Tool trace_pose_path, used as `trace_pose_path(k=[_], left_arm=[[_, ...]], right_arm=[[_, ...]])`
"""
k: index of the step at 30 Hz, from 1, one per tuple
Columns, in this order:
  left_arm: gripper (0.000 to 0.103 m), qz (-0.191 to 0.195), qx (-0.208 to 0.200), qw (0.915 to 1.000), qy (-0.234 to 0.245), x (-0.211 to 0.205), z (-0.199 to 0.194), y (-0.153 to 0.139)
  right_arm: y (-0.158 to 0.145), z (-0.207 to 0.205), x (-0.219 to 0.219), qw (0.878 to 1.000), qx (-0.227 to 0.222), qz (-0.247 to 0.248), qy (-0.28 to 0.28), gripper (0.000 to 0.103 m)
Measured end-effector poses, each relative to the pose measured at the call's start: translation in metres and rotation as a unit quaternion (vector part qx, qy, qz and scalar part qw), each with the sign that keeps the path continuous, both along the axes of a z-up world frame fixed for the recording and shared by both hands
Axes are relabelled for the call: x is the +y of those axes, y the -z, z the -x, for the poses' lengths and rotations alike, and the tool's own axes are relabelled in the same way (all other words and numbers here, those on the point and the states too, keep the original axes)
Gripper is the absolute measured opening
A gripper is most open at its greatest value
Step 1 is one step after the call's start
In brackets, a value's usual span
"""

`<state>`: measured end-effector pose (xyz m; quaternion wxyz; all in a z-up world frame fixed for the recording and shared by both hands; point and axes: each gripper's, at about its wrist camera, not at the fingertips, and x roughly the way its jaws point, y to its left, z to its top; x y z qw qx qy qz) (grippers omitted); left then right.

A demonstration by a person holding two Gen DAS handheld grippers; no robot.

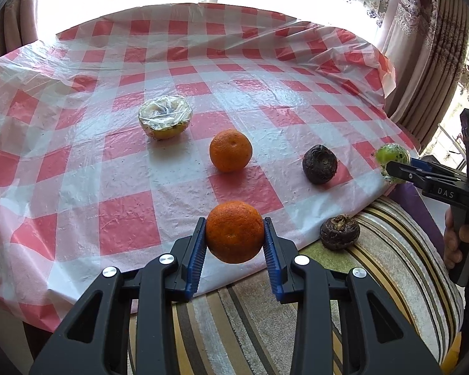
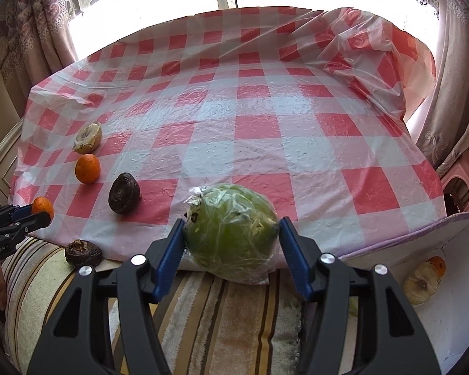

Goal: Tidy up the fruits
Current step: 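Carry the orange and wrapped pear into the white box and open both tools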

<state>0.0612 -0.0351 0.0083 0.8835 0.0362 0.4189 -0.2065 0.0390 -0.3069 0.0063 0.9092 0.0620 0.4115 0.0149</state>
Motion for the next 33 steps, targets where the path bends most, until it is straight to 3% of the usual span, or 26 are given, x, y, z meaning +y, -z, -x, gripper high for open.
trace_pose_path(k=[16, 33], left_arm=[[0.033, -0.020, -0.030, 0.9982, 0.048, -0.054, 0.000, -0.023], [0.033, -0.035, -0.043, 0.9861, 0.157, -0.168, 0.012, -0.033]], right_arm=[[-0.012, 0.048, -0.057, 0.998, -0.013, -0.006, 0.060, 0.060], [-0.004, 0.112, -0.165, 0.981, 0.000, 0.012, 0.192, 0.060]])
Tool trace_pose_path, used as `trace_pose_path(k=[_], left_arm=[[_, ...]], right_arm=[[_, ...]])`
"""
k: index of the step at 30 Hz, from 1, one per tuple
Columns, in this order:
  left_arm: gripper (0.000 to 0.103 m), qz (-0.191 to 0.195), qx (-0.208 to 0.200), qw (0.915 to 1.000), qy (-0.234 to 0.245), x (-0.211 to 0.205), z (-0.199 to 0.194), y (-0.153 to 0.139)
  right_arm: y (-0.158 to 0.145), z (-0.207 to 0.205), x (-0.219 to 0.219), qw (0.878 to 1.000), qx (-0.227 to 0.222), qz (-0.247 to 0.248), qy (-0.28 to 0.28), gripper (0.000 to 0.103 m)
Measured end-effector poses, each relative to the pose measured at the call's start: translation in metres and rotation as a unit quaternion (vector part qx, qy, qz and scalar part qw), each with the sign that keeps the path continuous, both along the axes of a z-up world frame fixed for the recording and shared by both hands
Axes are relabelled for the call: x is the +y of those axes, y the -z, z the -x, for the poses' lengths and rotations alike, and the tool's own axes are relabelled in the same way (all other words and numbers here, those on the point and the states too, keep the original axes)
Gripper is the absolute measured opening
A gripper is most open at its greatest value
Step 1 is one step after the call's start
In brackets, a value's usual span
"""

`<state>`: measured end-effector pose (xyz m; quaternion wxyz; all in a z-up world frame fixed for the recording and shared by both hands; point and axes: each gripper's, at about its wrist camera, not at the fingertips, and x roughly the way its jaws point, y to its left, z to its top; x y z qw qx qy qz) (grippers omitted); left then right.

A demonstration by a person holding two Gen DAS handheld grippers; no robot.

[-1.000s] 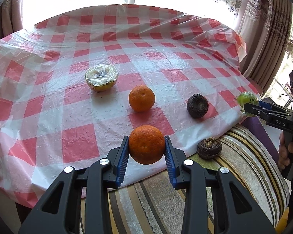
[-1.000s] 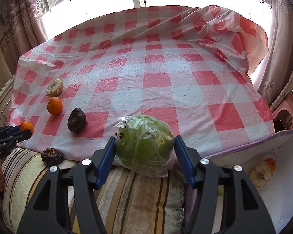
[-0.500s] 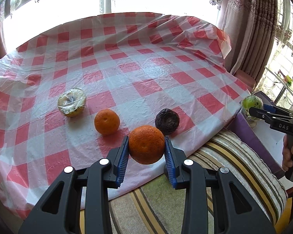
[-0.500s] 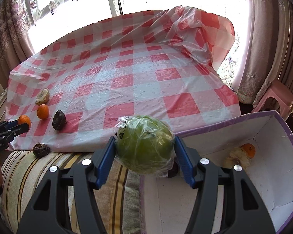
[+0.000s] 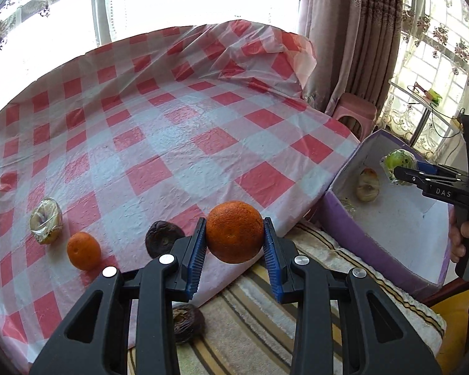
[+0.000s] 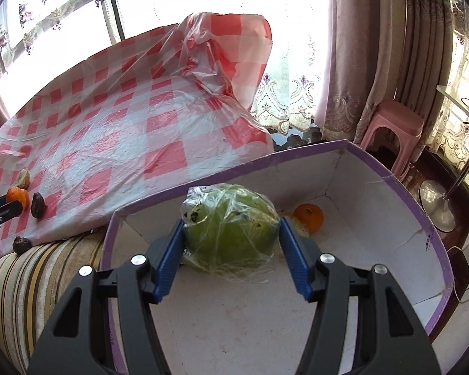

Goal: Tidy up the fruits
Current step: 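Carry the orange and wrapped pear into the white box and open both tools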

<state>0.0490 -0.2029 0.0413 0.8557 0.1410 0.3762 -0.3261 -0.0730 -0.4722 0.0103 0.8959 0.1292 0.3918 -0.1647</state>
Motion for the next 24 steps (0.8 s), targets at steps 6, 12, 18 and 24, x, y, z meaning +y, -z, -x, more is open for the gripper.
trace_pose_path(k=[6, 12, 18, 24], left_arm=[[0.033, -0.001, 0.003, 0.9987, 0.050, -0.050, 0.012, 0.000], [0.033, -0.009, 0.014, 0.9935, 0.113, -0.105, 0.031, 0.008], [0.033, -0.035, 0.059, 0.9831, 0.170, -0.155, 0.042, 0.038], [0.033, -0.080, 0.105, 0.9725, 0.192, -0.186, 0.041, 0.077]], right_arm=[[0.010, 0.008, -0.018, 0.999, 0.026, 0.017, 0.027, 0.061], [0.022, 0.000, -0.020, 0.997, 0.062, 0.024, 0.031, 0.061], [0.033, -0.020, -0.017, 0.993, 0.103, 0.052, 0.007, 0.061], [0.054, -0.041, -0.008, 0.981, 0.169, 0.083, -0.041, 0.061]])
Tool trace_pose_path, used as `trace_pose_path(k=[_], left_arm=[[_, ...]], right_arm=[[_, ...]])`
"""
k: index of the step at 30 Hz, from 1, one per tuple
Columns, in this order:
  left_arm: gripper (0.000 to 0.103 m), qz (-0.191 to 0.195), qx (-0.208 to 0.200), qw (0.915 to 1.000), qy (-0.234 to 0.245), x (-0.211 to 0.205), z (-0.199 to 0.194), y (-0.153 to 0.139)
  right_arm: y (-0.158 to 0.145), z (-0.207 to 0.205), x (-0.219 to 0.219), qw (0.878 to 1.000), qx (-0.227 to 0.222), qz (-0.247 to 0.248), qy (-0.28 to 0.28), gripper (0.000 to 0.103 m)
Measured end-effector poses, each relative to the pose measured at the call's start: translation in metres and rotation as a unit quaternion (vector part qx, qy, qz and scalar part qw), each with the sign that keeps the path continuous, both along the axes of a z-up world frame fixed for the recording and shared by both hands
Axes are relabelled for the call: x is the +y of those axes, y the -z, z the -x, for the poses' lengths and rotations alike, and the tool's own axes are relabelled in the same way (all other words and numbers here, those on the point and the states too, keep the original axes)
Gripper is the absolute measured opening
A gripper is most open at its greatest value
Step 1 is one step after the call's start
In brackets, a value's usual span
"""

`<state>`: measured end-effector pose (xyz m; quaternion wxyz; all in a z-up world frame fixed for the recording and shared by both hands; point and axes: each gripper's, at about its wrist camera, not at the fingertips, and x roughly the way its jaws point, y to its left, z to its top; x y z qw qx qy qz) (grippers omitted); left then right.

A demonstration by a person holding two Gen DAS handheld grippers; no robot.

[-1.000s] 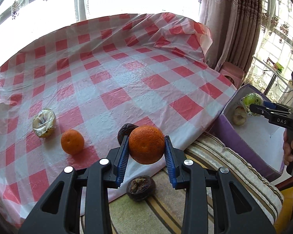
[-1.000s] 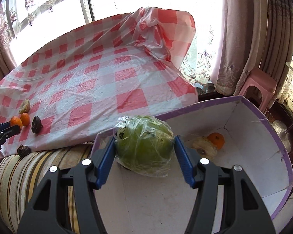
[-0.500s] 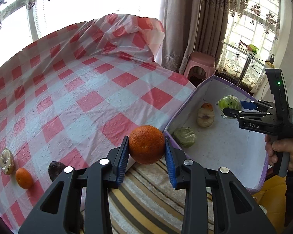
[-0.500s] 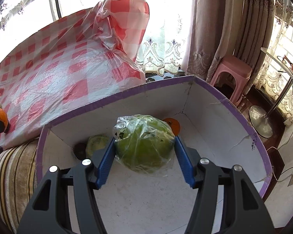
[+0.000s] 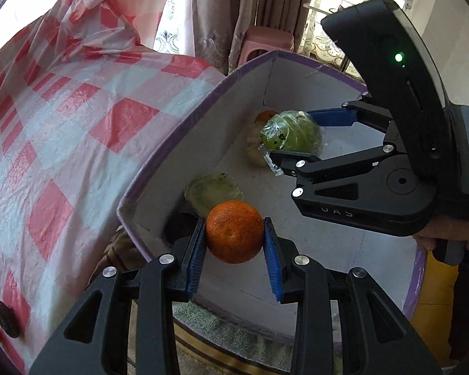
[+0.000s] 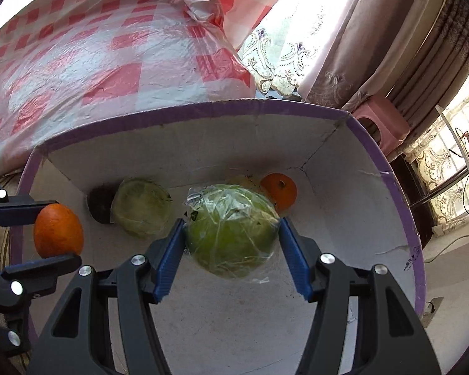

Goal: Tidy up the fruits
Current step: 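Carry the orange and wrapped pear into the white box and open both tools, then move both tools back to the table toward the two dark dried fruits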

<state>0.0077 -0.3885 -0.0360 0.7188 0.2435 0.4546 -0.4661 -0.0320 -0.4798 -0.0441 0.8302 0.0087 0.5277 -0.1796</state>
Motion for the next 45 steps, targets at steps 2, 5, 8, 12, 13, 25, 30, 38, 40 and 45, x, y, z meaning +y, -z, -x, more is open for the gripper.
trace_pose_path(k=[2, 5, 8, 12, 13, 25, 30, 38, 40, 45], left_arm=[[0.033, -0.006, 0.000, 1.0000, 0.002, -0.005, -0.001, 0.004], [0.033, -0.017, -0.004, 0.9998, 0.005, -0.009, -0.002, 0.008], [0.034, -0.026, -0.022, 0.9994, 0.005, -0.011, -0.002, 0.010], [0.034, -0.028, -0.034, 0.9990, 0.000, -0.011, -0.002, 0.011], [0.034, -0.030, -0.036, 0.9989, 0.001, -0.011, -0.002, 0.011], [0.043, -0.019, -0.047, 0.9986, -0.016, -0.006, -0.001, 0.005], [0.043, -0.007, -0.045, 0.9985, -0.030, -0.002, -0.004, 0.001], [0.043, 0.023, -0.046, 0.9969, -0.060, 0.012, -0.011, -0.011], [0.046, 0.029, -0.053, 0.9961, -0.065, 0.016, -0.011, -0.015], [0.047, 0.047, -0.071, 0.9934, -0.077, 0.030, -0.010, -0.027]], right_arm=[[0.007, -0.005, 0.001, 1.000, 0.011, -0.011, -0.011, 0.061], [0.013, -0.011, 0.004, 0.999, 0.026, -0.018, -0.022, 0.061], [0.014, -0.011, 0.004, 0.999, 0.024, -0.024, -0.022, 0.061], [0.011, -0.011, 0.001, 0.999, 0.015, -0.030, -0.018, 0.062], [0.011, -0.012, 0.001, 0.999, 0.015, -0.031, -0.017, 0.062], [0.003, -0.003, -0.007, 1.000, -0.005, -0.029, -0.001, 0.071], [-0.005, 0.000, -0.013, 1.000, -0.016, -0.022, 0.006, 0.072], [-0.018, 0.011, -0.007, 0.999, -0.045, -0.023, 0.015, 0.076], [-0.023, 0.013, -0.004, 0.998, -0.056, -0.028, 0.016, 0.076], [-0.037, 0.017, 0.008, 0.996, -0.082, -0.034, 0.010, 0.076]])
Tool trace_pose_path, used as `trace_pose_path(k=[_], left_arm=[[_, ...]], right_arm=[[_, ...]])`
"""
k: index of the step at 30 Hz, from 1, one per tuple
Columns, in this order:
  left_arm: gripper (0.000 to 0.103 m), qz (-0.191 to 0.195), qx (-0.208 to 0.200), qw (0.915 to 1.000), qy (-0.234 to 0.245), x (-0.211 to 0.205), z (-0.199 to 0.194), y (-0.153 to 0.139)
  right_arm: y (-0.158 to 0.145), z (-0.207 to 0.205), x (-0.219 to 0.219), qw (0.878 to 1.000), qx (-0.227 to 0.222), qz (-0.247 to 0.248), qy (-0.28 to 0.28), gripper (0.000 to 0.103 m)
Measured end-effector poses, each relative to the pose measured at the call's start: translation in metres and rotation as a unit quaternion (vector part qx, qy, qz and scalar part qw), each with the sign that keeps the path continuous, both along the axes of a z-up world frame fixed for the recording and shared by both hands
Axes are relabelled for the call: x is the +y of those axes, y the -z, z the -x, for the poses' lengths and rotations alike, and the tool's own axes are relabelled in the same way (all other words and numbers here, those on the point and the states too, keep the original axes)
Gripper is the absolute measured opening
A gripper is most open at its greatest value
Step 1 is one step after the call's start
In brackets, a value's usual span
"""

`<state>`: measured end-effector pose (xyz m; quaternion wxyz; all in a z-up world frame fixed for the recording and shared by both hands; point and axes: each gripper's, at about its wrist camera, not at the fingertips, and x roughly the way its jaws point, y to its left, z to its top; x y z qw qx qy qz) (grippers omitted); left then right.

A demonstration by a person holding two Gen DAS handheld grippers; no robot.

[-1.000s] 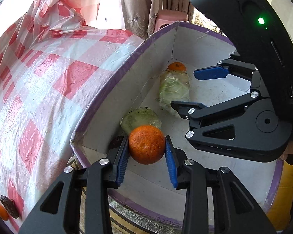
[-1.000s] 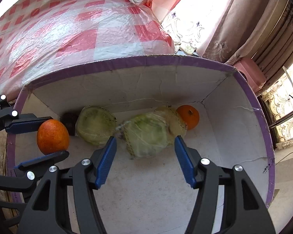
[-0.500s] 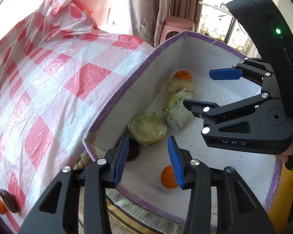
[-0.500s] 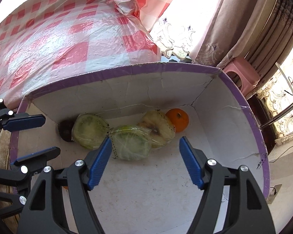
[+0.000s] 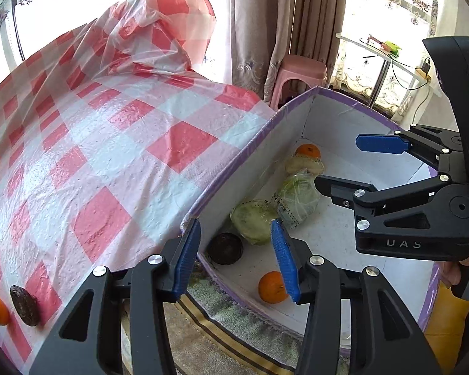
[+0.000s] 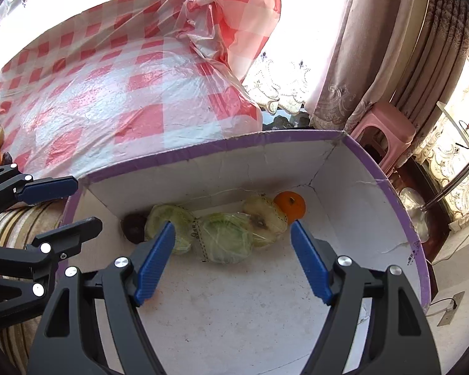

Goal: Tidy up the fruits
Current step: 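Move both tools back to the table toward the two dark dried fruits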

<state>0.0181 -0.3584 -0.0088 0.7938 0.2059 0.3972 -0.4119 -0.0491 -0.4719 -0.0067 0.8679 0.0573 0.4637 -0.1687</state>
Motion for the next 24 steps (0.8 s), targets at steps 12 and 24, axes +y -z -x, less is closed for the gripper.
trace_pose_path(k=[12, 24], left_arm=[[0.047, 0.043, -0.017, 0.9982, -0.037, 0.056, 0.005, -0.025], [0.052, 0.075, 0.006, 0.9911, -0.110, 0.147, -0.006, -0.035]], right_arm=[[-0.028, -0.003, 0.045, 0.997, -0.056, -0.011, -0.046, 0.076], [-0.036, -0.018, 0.109, 0.991, -0.085, -0.045, -0.092, 0.076]])
